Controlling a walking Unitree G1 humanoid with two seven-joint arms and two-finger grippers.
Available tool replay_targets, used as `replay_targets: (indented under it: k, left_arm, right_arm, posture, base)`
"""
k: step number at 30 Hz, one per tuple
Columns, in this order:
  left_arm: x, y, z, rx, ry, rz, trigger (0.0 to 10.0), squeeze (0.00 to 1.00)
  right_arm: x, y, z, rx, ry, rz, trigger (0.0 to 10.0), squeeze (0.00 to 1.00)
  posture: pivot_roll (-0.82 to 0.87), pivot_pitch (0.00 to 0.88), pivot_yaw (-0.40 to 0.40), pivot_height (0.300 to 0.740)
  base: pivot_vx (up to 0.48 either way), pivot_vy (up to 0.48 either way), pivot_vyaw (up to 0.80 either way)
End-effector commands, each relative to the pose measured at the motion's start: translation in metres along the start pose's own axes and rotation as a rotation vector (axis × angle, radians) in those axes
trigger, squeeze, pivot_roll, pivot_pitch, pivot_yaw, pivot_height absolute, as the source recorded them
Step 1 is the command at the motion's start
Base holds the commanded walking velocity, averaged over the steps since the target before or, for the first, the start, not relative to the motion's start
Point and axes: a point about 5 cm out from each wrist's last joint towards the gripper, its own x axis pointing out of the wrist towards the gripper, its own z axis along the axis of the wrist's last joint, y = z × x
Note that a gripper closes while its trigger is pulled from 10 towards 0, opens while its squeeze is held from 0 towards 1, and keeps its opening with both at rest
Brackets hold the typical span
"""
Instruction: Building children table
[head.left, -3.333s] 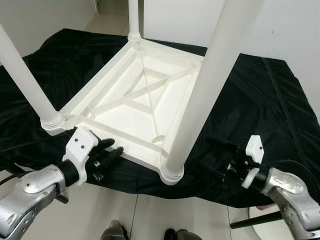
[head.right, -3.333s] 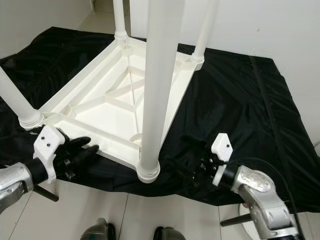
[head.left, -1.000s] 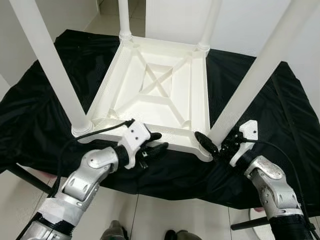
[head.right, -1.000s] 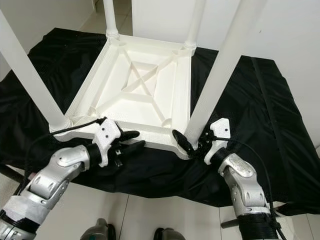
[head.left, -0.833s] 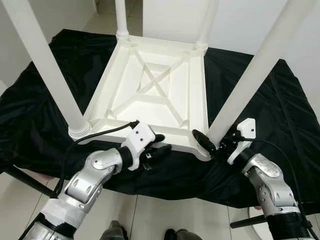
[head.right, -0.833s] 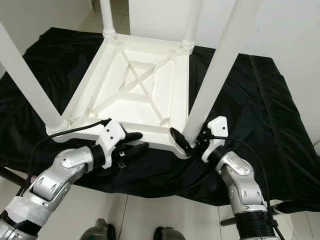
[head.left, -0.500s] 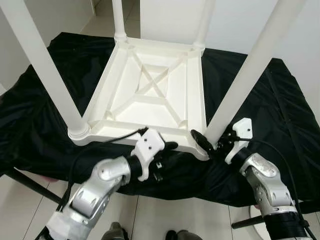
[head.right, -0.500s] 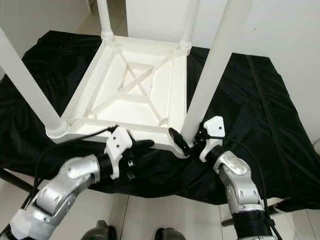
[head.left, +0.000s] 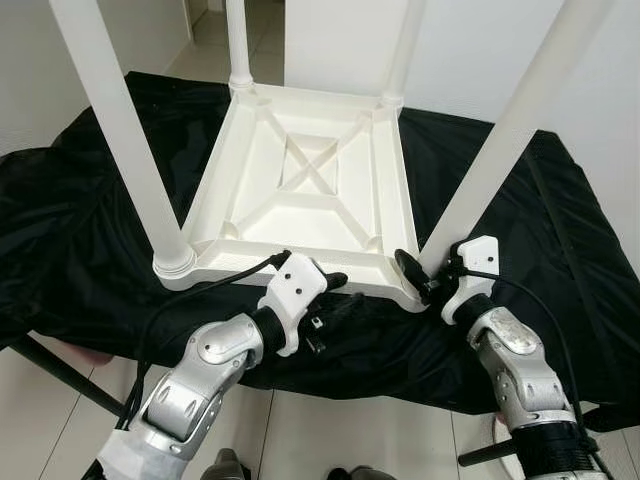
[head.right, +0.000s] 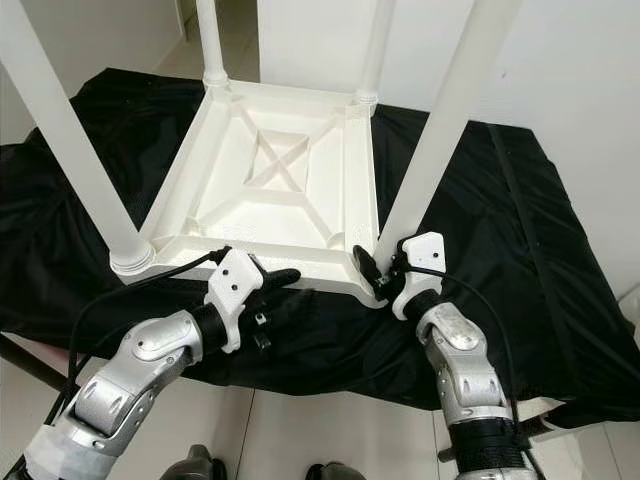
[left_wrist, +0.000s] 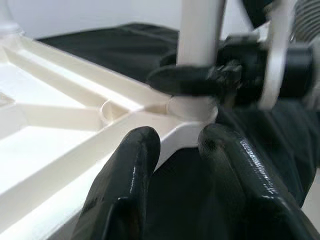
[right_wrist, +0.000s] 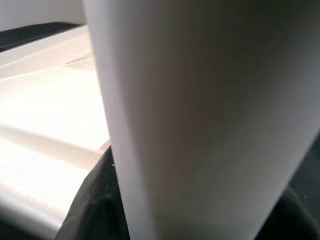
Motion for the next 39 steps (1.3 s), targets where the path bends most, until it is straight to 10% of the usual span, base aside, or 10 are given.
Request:
replay_targets:
  k: [1, 11, 17, 18, 23, 24, 32, 33, 34, 39]
  left_arm:
    - [0.002, 0.004, -0.002, 0.0, 0.006, 0.093, 10.0, 0.0]
    - [0.009, 0.003, -0.002, -0.004, -0.009, 0.098, 10.0, 0.0]
    - [0.012, 0.006, 0.0, -0.011, -0.023, 0.112, 10.0, 0.0]
    - [0.013, 0.006, 0.002, -0.013, -0.03, 0.119, 10.0, 0.0]
    - [0.014, 0.007, 0.003, -0.014, -0.039, 0.132, 10.0, 0.0]
    - [0.015, 0.007, 0.004, -0.014, -0.042, 0.137, 10.0, 0.0]
    - [0.014, 0.007, 0.004, -0.011, -0.044, 0.142, 10.0, 0.0]
    - [0.014, 0.005, 0.004, -0.014, -0.046, 0.134, 10.0, 0.0]
    - [0.014, 0.004, 0.004, -0.014, -0.047, 0.127, 10.0, 0.0]
    - [0.014, 0.003, 0.004, -0.01, -0.043, 0.117, 10.0, 0.0]
  right_arm:
    - [0.0, -0.002, -0.014, 0.005, 0.089, -0.165, 0.0, 0.0]
    - [0.003, -0.001, -0.027, 0.046, 0.142, -0.508, 0.0, 0.0]
    - [0.013, 0.01, -0.023, 0.116, 0.115, -0.472, 0.0, 0.0]
    - [0.017, 0.011, -0.017, 0.138, 0.075, -0.441, 10.0, 0.0]
    - [0.023, 0.01, -0.002, 0.119, -0.02, -0.323, 10.0, 0.0]
    - [0.025, 0.009, 0.003, 0.119, -0.046, -0.27, 10.0, 1.0]
    - [0.027, 0.003, 0.016, 0.097, -0.091, 0.026, 10.0, 1.0]
    - [0.027, 0.002, 0.017, 0.078, -0.082, 0.09, 10.0, 0.88]
    - [0.026, 0.002, 0.016, 0.072, -0.071, 0.154, 10.0, 0.08]
    - [0.023, -0.003, 0.013, 0.014, -0.038, 0.354, 10.0, 0.0]
  posture:
    - [0.12, 0.036, -0.06, 0.74]
    - [0.1, 0.009, -0.055, 0.74]
    - [0.11, 0.0, -0.06, 0.74]
    - [0.11, 0.0, -0.06, 0.74]
    - [0.12, 0.0, -0.062, 0.74]
    - [0.13, 0.0, -0.069, 0.74]
    - [0.14, 0.0, -0.084, 0.74]
    - [0.14, 0.0, -0.086, 0.74]
    - [0.14, 0.0, -0.087, 0.74]
    - [0.14, 0.0, -0.078, 0.74]
  base:
    - [0.0, 0.0, 0.0]
    - [0.0, 0.0, 0.0]
    - [0.0, 0.0, 0.0]
    - [0.0, 0.0, 0.0]
    - [0.0, 0.0, 0.0]
    - [0.0, 0.0, 0.0]
    - [0.0, 0.0, 0.0]
    - [0.0, 0.0, 0.0]
    - [0.0, 0.0, 0.0]
    - [0.0, 0.0, 0.0]
